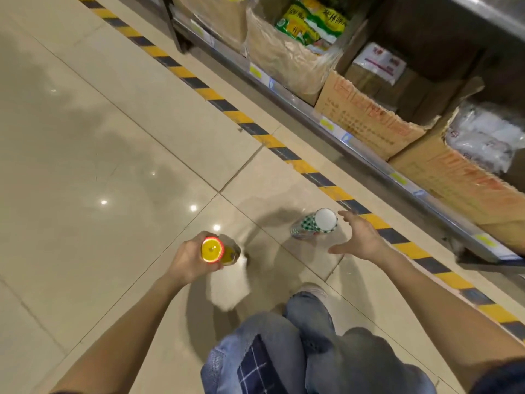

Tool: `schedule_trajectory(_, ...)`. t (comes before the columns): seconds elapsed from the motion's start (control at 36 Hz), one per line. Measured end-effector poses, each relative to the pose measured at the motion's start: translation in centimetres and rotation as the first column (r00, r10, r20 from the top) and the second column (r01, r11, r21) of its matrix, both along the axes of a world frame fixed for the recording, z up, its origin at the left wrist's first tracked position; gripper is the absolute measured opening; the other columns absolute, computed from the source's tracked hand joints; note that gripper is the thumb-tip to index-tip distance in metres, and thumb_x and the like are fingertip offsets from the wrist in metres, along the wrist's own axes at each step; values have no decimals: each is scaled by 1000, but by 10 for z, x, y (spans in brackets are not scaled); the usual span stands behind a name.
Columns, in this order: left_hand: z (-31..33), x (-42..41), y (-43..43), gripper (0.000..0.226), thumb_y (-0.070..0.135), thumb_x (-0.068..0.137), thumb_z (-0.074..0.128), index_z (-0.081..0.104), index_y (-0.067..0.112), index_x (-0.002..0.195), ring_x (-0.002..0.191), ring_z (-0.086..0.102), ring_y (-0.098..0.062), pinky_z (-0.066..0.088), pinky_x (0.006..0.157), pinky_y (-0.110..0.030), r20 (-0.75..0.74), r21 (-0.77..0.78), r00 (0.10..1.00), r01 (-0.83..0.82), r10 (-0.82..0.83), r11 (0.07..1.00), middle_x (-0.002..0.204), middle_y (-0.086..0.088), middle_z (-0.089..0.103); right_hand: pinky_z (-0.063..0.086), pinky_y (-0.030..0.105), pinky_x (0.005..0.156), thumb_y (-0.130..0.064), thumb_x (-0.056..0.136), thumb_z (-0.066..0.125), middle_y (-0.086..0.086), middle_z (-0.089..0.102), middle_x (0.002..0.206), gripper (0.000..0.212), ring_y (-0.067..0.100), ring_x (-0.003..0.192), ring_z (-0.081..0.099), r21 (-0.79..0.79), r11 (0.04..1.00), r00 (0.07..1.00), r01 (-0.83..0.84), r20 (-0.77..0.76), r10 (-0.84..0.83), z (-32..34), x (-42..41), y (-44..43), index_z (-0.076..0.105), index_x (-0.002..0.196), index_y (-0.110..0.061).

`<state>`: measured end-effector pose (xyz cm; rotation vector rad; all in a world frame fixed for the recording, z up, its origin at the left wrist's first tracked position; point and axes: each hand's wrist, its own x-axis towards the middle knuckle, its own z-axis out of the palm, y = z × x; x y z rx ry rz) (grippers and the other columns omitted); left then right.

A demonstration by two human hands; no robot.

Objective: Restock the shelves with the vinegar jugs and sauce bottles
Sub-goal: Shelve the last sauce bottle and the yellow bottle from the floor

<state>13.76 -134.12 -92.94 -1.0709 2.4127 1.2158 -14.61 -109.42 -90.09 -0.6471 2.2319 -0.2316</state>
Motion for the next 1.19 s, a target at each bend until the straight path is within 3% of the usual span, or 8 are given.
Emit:
schedule_trajectory(0.08,3,-8,0,65,35,46,82,59,18,105,87,60,-17,40,67,-12,-27,51,991,-129,130,990,92,4,62,37,34,99,-30,61,88,9,41,145,102,27,131,41,-16,1000,1000,7,5,-7,-2,3,1,31,144,-13)
schedule_trajectory(0.19,11,-15,-5,68,41,36,77,62,17,98,81,61,-18,45,67,-19,-47,116,918,-386,393,915,87,-2,66,37,34,100,-30,61,88,8,41,146,102,27,131,41,-26,1000,1000,2,7,-2,-1,1,0,31,144,-13)
schedule_trajectory(0.42,63,-24,-21,25,20,62,87,65,18,74,64,58,-15,50,64,-26,-124,206,757,-612,641,763,70,-1,65,34,39,105,-27,59,90,7,32,151,109,27,136,34,-53,991,988,125,95,-120,-6,-1,1,26,147,-14)
schedule_trajectory(0.58,94,-21,-28,21,19,68,83,63,15,67,60,57,-13,53,67,-32,-179,203,666,-695,724,690,61,2,62,35,26,84,-1,60,86,2,50,119,82,21,109,47,-239,932,950,272,219,-221,-23,10,-4,45,130,-7)
schedule_trajectory(0.75,105,-15,-27,20,18,68,83,64,14,69,54,59,-5,55,64,-29,-236,214,632,-707,738,674,53,10,63,45,33,78,-10,54,91,1,60,106,68,22,98,56,-363,764,845,534,255,-469,-44,28,-20,54,111,-17)
schedule_trajectory(0.97,112,-18,-26,32,28,56,87,64,14,73,55,59,-4,50,57,-20,-247,188,627,-717,739,671,67,1,64,52,39,88,-16,56,91,2,65,110,67,24,102,60,-330,627,708,706,299,-640,-49,28,-37,60,116,-16)
schedule_trajectory(1.08,129,-19,-23,25,22,65,85,62,15,72,61,58,-11,52,61,-24,-235,156,617,-738,751,656,68,0,63,47,30,84,-12,62,87,2,62,109,63,19,98,57,-308,503,589,807,385,-710,-23,27,-46,60,119,-12)
schedule_trajectory(1.19,162,-22,-20,26,25,63,86,64,13,71,64,59,-16,54,67,-33,-207,148,636,-731,743,666,68,-4,64,53,37,90,-19,56,90,4,68,113,65,21,102,64,-284,449,531,847,448,-719,25,26,-47,65,115,-11)
